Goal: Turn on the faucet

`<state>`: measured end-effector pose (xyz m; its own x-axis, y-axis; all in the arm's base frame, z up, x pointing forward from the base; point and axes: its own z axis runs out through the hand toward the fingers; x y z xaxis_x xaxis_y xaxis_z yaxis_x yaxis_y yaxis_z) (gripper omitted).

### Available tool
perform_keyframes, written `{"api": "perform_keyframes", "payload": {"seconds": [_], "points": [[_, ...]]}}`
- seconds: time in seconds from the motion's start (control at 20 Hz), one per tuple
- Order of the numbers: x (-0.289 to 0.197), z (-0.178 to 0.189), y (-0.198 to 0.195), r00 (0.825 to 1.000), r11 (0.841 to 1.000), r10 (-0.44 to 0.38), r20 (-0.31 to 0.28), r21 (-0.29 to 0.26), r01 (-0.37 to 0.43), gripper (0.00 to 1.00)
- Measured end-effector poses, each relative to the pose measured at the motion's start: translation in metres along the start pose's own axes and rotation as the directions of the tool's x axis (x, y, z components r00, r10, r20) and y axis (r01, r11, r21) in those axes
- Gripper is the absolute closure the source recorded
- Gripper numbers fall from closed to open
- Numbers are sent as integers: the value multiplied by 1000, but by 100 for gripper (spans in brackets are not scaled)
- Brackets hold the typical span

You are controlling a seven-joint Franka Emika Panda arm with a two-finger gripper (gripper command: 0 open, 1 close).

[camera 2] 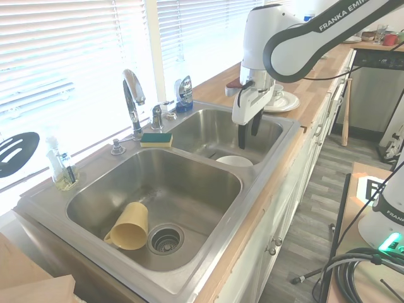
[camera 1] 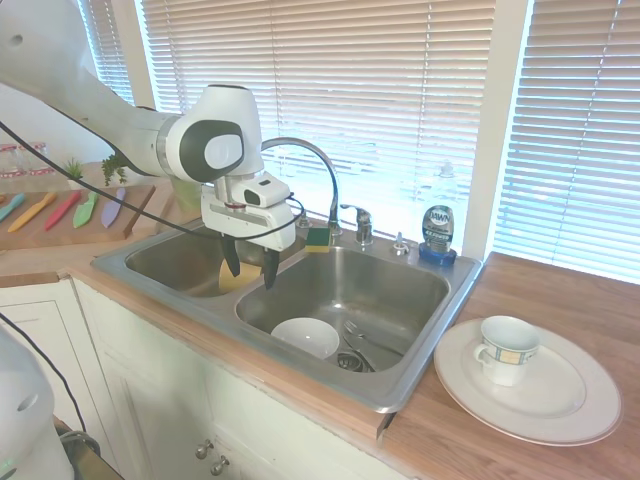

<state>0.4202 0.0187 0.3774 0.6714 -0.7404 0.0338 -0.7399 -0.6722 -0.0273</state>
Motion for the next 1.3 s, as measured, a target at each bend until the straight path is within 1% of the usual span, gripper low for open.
{"api": "perform_keyframes", "payload": {"seconds": [0.15, 0.2, 0.7, 1.3], "points": [[1, 0, 0, 1000, 1000, -5, -2, 0, 5, 0], [1, 0, 0, 1000, 1000, -5, -5, 4, 6, 100], [2, -2, -3, 1000, 1000, -9, -22, 20, 9, 100], [2, -2, -3, 1000, 1000, -10, -25, 19, 11, 100]]}}
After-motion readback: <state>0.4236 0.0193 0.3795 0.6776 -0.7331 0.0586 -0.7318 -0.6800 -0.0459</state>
